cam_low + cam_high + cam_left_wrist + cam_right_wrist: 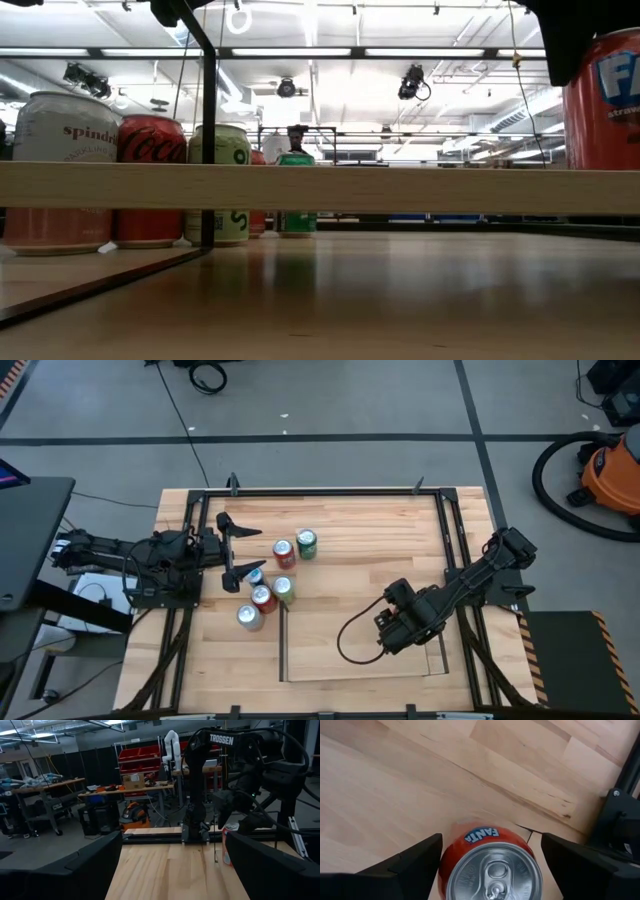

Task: Place canned beverage on shelf
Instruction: Put the bottom red soda can on the shelf, then put the green soda can on the shelf

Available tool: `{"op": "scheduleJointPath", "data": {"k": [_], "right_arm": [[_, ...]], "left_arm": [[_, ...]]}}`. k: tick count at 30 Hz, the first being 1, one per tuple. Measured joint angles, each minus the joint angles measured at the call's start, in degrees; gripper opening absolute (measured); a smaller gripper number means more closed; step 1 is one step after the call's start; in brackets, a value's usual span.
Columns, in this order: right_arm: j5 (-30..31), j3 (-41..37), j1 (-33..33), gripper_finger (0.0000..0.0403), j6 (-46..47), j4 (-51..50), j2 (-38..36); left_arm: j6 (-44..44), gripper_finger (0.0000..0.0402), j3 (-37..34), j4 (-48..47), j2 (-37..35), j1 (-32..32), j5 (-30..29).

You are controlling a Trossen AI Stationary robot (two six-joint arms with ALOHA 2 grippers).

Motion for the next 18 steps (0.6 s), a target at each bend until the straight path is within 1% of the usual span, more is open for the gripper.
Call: {"op": "scheduleJointPath", "data": {"k": [8, 15, 18], "right_arm": [[0.6, 0.0, 0.0, 0.0348, 0.0, -0.5, 0.0], [4.7, 0.0, -0.2, 0.0348, -1.6, -0.7, 0.0], [7.8, 0.0, -0.5, 0.0348, -3.1, -0.3, 0.0]], "left_arm": [[0.0, 0.0368, 0.0, -0.1, 0.0, 0.0, 0.0], [-0.2, 0.0368, 0.0, -1.4, 0.0, 0.0, 0.0], [0.0, 0.0368, 0.0, -2.4, 0.0, 0.0, 0.0]]}}
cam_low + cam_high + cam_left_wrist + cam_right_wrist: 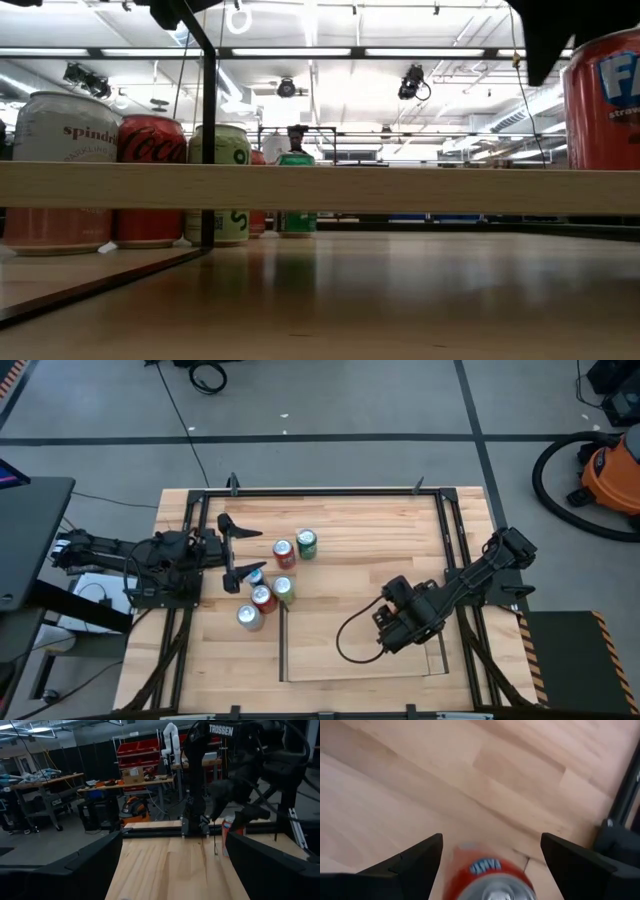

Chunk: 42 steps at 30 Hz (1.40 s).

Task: Place canned beverage on shelf
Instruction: Put the green soda can on the shelf

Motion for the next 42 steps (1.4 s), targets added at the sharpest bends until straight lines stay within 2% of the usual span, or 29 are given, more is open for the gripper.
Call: {"op": "scheduleJointPath", "data": {"k": [2, 7, 12, 21, 25, 28, 32, 36, 42], "right_arm": [[3.1, 0.0, -0.2, 0.0348, -1.7, 0.6, 0.0], [13.1, 0.0, -1.7, 0.0348, -9.5, 4.6, 0.0], [16.7, 0.0, -6.9, 0.0348, -24.2, 14.1, 0.0], [9.8, 0.1, -19.7, 0.0348, -54.5, 40.9, 0.6], [5.8, 0.1, -24.1, 0.0348, -64.3, 49.7, 3.3], [5.2, 0.0, -26.8, 0.0348, -71.0, 55.3, 5.9], [4.2, 0.0, -30.5, 0.0348, -77.5, 62.7, 8.0], [0.3, 0.0, -34.6, 0.0348, -82.4, 67.8, 9.0], [-3.2, -0.1, -39.6, 0.0351, -86.9, 71.8, 10.9]], "left_arm": [[0.5, 0.0368, 0.0, -2.4, -0.4, 0.0, 1.3], [-0.8, 0.0368, 3.7, -15.7, -2.3, -0.3, 10.6], [-7.0, 0.0368, 5.7, -22.7, -3.9, -2.1, 11.5], [-11.7, 0.0368, 5.6, -23.8, -3.7, -6.0, 11.4], [-11.7, 0.0368, 4.9, -23.6, -3.7, -8.1, 10.8], [-11.8, 0.0368, 4.9, -23.6, -3.7, -9.6, 9.0], [-13.1, 0.0368, 4.9, -24.7, -3.7, -11.5, 8.0], [-14.1, 0.0368, 4.9, -26.0, -3.7, -12.7, 7.9], [-14.2, 0.0368, 4.9, -26.9, -3.7, -13.4, 7.9]]}}
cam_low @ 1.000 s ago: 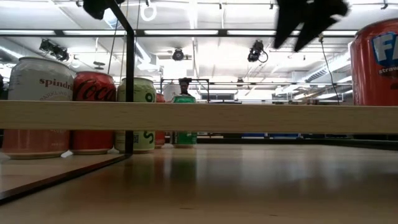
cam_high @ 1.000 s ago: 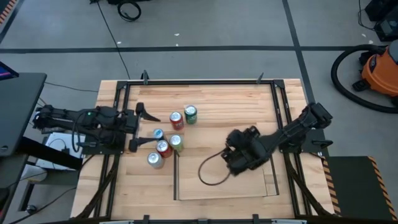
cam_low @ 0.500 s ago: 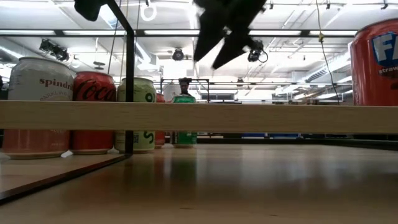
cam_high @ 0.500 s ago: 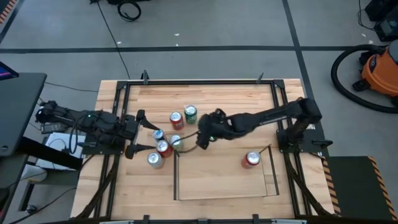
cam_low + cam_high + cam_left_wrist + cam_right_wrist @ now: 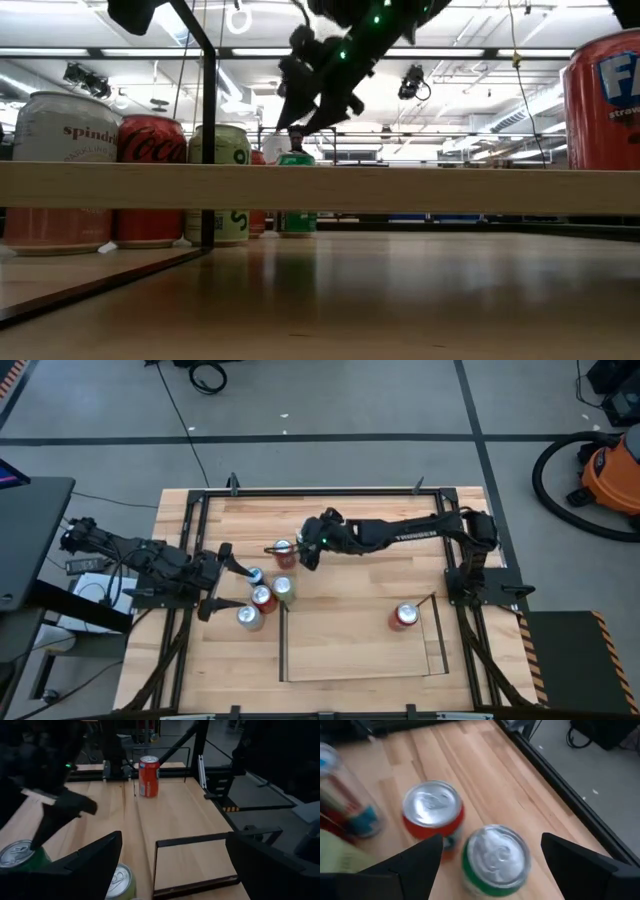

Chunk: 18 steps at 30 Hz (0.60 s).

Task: Place canned beverage on shelf
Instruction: Put the green soda can on the shelf

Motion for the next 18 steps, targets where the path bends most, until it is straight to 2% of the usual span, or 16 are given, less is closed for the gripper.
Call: {"op": "scheduleJointPath", "data": {"k": [5, 9, 18], "right_arm": [[-4.9, 0.1, -2.7, 0.0364, -1.1, 4.6, 3.2], [-7.6, -0.1, -4.0, 0.0372, 0.4, 4.0, 4.2], [-7.3, -0.3, -4.8, 0.0361, 1.5, 3.2, 7.0]], "left_arm": [[-0.1, 0.0368, 0.0, -0.6, 0.0, 0.0, 0.0], [-0.2, 0.0368, 0.0, -1.2, 0.1, 0.0, 0.0], [-0.6, 0.0368, 0.0, -1.5, 0.4, 0.0, 0.0]]}}
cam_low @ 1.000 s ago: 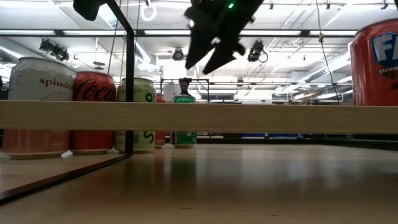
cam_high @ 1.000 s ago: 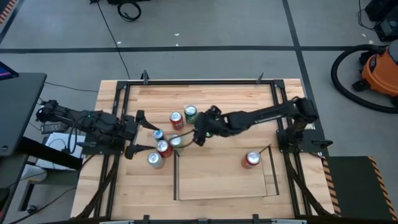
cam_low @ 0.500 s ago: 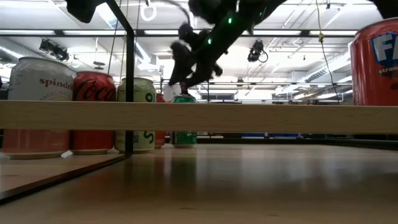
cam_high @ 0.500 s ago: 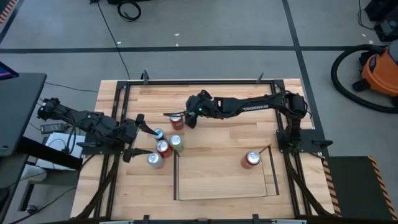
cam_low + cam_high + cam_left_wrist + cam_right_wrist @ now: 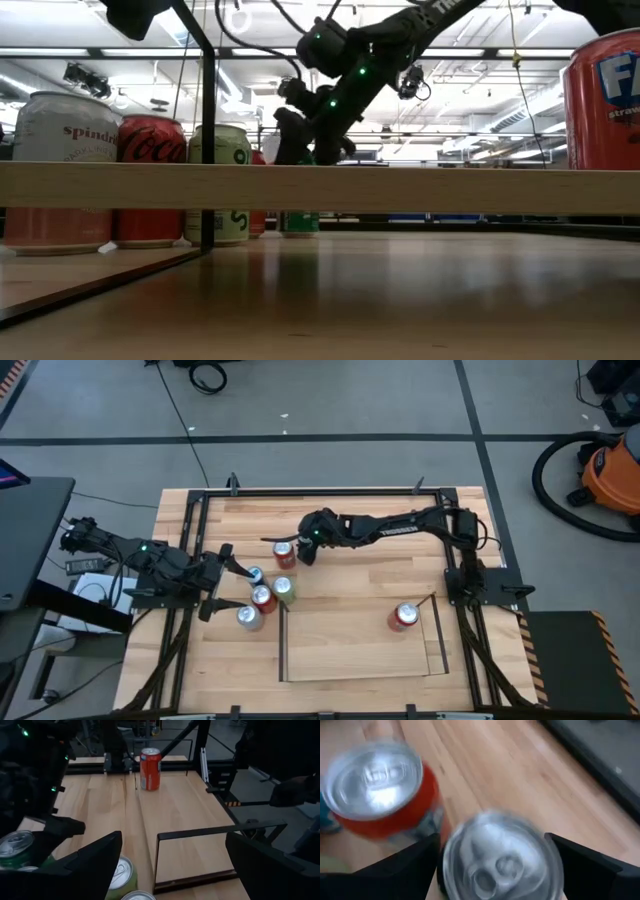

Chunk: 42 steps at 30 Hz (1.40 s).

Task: Place canned beverage on shelf
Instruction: Put the green soda can on the shelf

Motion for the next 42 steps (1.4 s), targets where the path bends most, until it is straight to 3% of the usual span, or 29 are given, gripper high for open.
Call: {"op": "scheduleJointPath", "data": {"k": [8, 22, 33, 42], "right_arm": [[0.4, 0.0, 0.2, 0.0313, 1.9, -0.3, 0.6], [5.8, 0.2, 4.4, 0.0321, 9.7, -9.6, -4.3], [17.2, 0.3, 14.1, 0.0321, 22.8, -21.5, -12.2], [19.3, 0.3, 23.4, 0.0321, 34.6, -29.5, -14.1]], "left_arm": [[-1.3, 0.0368, 0.0, 0.0, 0.0, 0.0, 0.0], [-1.8, 0.0368, 0.0, 0.0, 0.0, 0.1, -6.3], [-1.9, 0.0368, 0.0, 0.2, 0.0, 0.1, -7.1], [1.1, 0.0368, 0.0, 3.5, 0.0, 0.1, -9.2]]}}
